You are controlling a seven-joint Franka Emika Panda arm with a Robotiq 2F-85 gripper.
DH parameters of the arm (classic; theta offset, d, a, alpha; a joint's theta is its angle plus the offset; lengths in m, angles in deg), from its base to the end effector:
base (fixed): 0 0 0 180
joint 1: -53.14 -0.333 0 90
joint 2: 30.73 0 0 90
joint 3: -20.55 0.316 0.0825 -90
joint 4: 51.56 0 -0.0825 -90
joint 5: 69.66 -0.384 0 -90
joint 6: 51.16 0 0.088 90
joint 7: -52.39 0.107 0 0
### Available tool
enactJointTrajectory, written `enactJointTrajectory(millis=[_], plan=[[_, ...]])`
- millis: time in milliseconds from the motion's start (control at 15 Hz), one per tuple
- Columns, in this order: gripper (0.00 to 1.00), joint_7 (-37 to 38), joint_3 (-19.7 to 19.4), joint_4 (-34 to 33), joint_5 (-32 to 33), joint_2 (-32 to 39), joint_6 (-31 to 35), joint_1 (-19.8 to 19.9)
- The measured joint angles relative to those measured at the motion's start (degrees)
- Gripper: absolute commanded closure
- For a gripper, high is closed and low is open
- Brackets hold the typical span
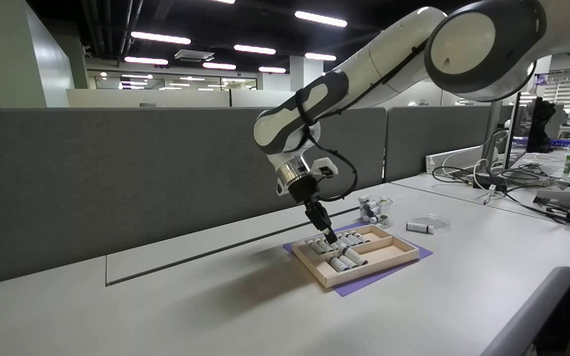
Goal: Remove one bottle from the container on the right and place it on the bottom right side of the tray
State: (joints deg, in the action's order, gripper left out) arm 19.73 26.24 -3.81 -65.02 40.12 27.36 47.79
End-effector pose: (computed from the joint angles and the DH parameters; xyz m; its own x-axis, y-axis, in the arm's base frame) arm 0.6942 0.0991 0.1103 0.5470 0.6502 -0.5273 0.5453 -0.7547 -0.3648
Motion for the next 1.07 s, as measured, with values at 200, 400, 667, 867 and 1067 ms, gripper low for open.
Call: enactJointTrajectory(millis=[200, 400, 667, 867, 1067], plan=[[1.00, -0.1, -0.3, 0.0, 0.1, 1.6, -0.2, 0.0], [1.00, -0.3, -0.9, -0.2, 0.1, 2.6, -0.4, 0.4], [1.00, -0.3, -2.1, -0.5, 0.1, 2.8, -0.4, 1.5], [1.00, -0.3, -2.9, -0.8, 0.1, 2.8, -0.4, 2.8], [1.00, -0.3, -3.3, -1.2, 0.0, 2.8, -0.3, 3.8]])
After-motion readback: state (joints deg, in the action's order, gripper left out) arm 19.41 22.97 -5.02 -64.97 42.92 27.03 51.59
